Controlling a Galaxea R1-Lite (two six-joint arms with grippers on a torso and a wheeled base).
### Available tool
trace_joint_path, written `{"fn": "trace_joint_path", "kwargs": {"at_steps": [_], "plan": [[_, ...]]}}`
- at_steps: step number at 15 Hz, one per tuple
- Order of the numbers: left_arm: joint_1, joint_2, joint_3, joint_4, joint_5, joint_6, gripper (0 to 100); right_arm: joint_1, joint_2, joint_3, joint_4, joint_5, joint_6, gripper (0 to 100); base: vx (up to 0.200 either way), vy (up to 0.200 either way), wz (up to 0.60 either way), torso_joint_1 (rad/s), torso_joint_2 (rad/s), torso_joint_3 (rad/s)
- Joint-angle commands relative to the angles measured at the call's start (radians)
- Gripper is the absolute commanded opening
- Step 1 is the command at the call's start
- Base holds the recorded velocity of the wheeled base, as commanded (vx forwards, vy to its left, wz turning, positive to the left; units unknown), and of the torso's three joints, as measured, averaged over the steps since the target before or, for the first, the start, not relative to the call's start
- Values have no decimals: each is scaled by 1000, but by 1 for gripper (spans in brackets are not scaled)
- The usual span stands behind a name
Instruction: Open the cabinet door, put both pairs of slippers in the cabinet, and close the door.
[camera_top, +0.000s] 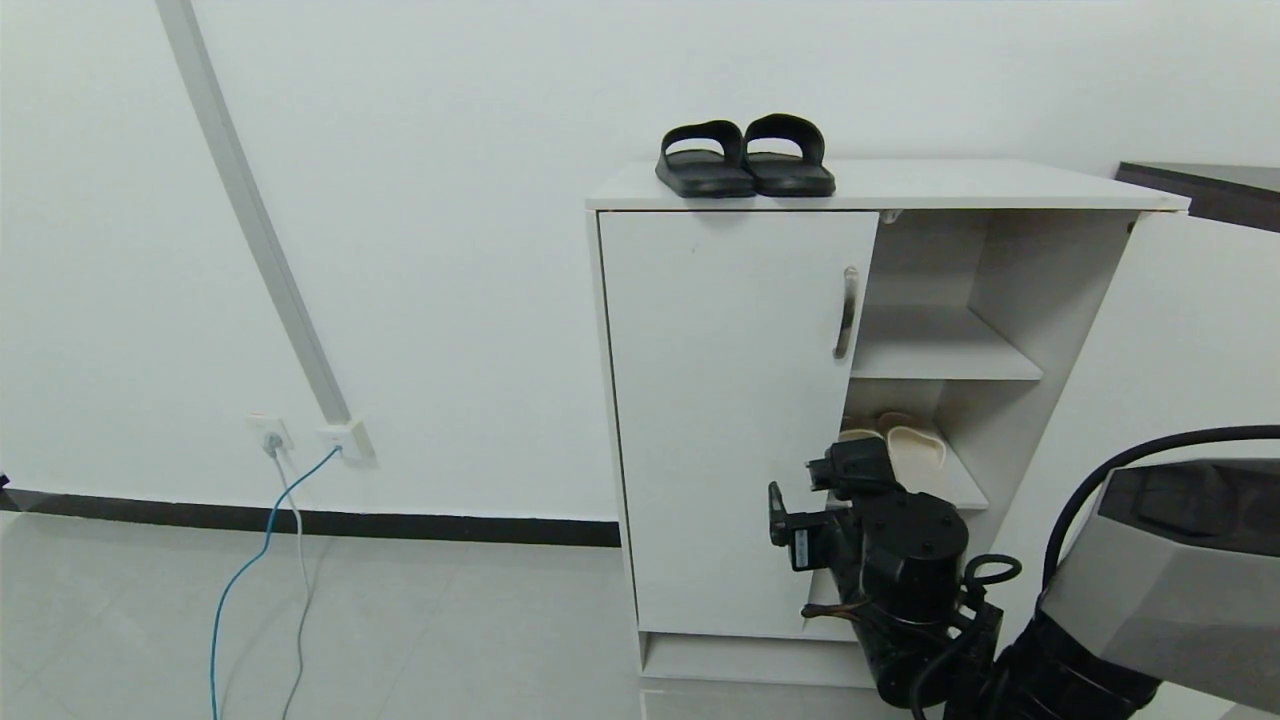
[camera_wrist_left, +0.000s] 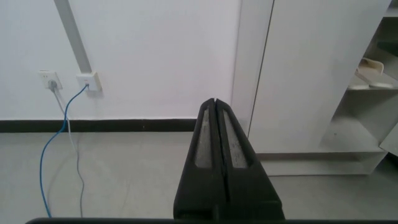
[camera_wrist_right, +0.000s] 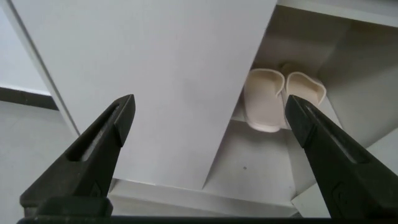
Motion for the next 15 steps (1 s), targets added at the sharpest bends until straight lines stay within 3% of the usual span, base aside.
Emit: {"fn": "trace_joint_path", "kwargs": {"at_steps": [1,7,15], "plan": [[0,1,0,0,0,1,0,1,6,-2,1,1,-1,100,0,0,0,0,0,0],[0,1,0,-2,0,1,0,-20,4,3,0,1,-1,100,0,0,0,3,-39,-41],[0,1,0,-2,0,0,0,-20,4,4,-2,-1,-2,100,0,0,0,85,-417,-333]]}}
